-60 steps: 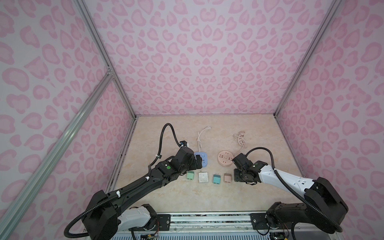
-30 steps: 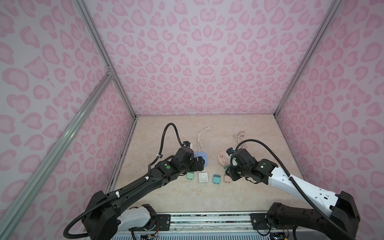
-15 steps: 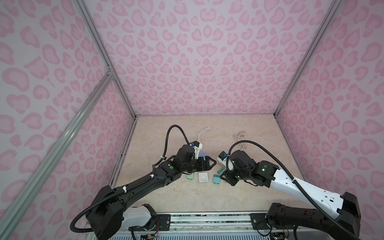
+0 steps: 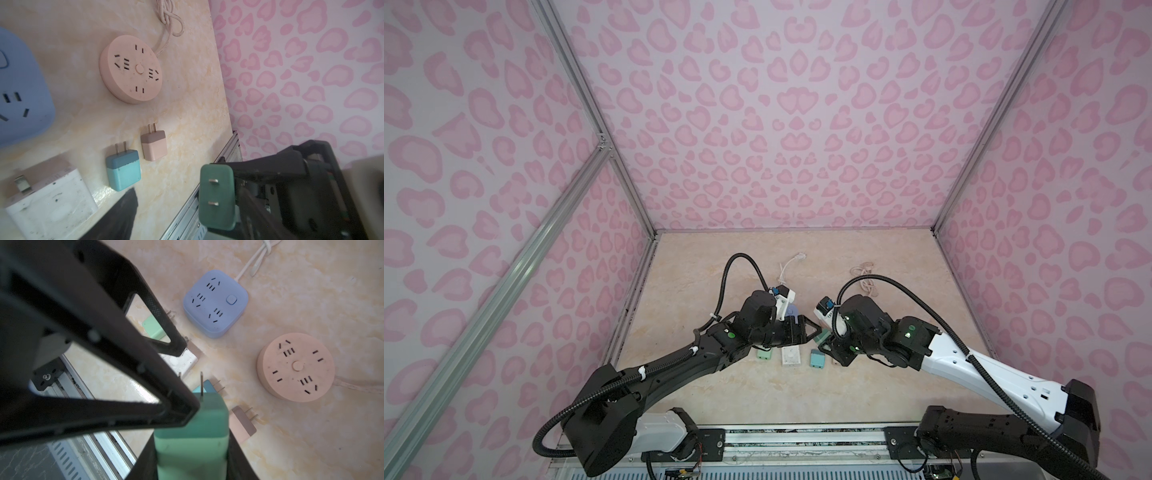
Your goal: Insert the plug
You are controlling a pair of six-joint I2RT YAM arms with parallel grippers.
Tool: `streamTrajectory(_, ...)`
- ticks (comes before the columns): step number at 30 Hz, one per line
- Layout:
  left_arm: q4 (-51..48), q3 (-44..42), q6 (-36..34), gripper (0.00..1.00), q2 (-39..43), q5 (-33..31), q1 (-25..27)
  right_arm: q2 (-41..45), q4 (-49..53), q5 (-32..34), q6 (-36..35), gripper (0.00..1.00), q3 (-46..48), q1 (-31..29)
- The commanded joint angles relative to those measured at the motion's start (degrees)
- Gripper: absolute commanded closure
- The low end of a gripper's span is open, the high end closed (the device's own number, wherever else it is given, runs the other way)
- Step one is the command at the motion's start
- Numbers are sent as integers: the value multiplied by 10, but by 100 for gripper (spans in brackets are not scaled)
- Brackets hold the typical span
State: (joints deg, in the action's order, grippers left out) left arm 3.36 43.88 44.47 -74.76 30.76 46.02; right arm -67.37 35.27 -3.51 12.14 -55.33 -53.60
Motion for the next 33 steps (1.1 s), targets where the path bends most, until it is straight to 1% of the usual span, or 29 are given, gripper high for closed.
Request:
streamTrajectory(1,28,-1,-2,22,-1,18,1,-9,-16,-8,-10,100,-11,-1)
streamTrajectory(3,30,0,-2,23,-3,25,3,-14,-16,-10,-12,100,-17,-2)
streamTrajectory(9,32,-3,1,35,-2,27,3,-25,-14,-19,-17,100,-27,-4)
streamTrajectory(11,35,-4,3,37,-3,29,3,-28,-12,-19,-18,100,-29,-4)
streamTrajectory(13,40,-4,5,40,-5,32,3,-29,-14,-21,-16,100,-29,-4)
streamTrajectory(20,54,-5,10,61,-15,40,4,-39,-38,-21,-6,100,-23,-4)
streamTrajectory(22,57,-5,12,63,-18,40,4,-42,-45,-22,-4,100,-23,-4)
streamTrajectory(24,59,-7,14,70,-20,39,5,-46,-52,-20,-3,100,-24,-4)
streamTrajectory(25,60,-7,14,74,-21,38,4,-48,-54,-19,-2,100,-25,-4)
streamTrajectory(26,62,-7,16,84,-22,38,4,-50,-58,-19,-2,100,-25,-4)
streamTrajectory(27,63,-8,19,95,-23,37,4,-52,-64,-17,-2,97,-24,-4)
streamTrajectory(28,64,-8,21,97,-25,37,5,-53,-72,-16,-2,92,-22,-4)
streamTrajectory(31,82,-13,36,97,-27,33,4,-52,-91,-15,-1,79,-16,-3)
streamTrajectory(33,94,-14,49,97,-28,28,3,-53,-91,-10,-2,60,-19,-1)
